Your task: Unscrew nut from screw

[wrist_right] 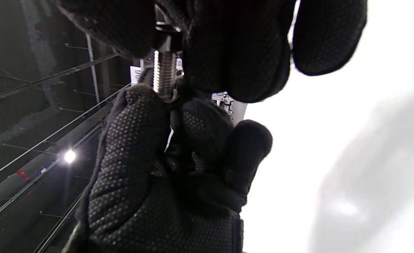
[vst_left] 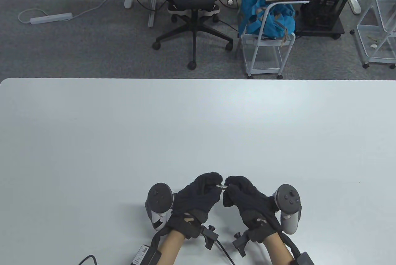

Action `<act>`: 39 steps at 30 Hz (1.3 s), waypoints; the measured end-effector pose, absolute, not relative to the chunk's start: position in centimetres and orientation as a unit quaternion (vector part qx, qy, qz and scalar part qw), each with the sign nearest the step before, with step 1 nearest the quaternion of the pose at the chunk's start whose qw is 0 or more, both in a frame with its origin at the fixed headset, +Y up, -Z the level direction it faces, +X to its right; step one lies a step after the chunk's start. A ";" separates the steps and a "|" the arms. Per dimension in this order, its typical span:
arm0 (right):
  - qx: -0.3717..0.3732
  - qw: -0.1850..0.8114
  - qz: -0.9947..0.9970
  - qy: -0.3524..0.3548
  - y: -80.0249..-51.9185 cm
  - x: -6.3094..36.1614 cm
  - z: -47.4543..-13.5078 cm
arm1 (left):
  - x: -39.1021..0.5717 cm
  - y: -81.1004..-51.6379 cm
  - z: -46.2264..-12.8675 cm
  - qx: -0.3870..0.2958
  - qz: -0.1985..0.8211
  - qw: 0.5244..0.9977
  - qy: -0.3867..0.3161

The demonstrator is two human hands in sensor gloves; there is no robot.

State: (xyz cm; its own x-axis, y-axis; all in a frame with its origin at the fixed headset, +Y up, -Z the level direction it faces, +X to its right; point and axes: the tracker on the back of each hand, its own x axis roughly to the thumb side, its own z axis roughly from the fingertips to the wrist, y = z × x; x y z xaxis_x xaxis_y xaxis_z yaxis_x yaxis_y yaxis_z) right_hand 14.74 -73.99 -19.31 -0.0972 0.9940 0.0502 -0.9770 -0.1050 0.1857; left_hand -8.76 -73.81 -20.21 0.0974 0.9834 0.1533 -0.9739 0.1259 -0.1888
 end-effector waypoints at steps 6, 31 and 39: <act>0.090 0.661 0.745 0.023 -73.5 14.8 -19.2 | -8.8 -73.9 -20.2 -0.022 0.664 0.738 -0.116; -0.001 0.192 0.981 0.028 -72.9 15.7 -25.9 | -11.4 -73.8 -20.4 0.019 0.713 0.700 -0.041; 0.018 0.091 0.993 0.073 -76.0 15.7 -28.6 | -11.6 -74.1 -20.6 0.025 0.686 0.726 -0.043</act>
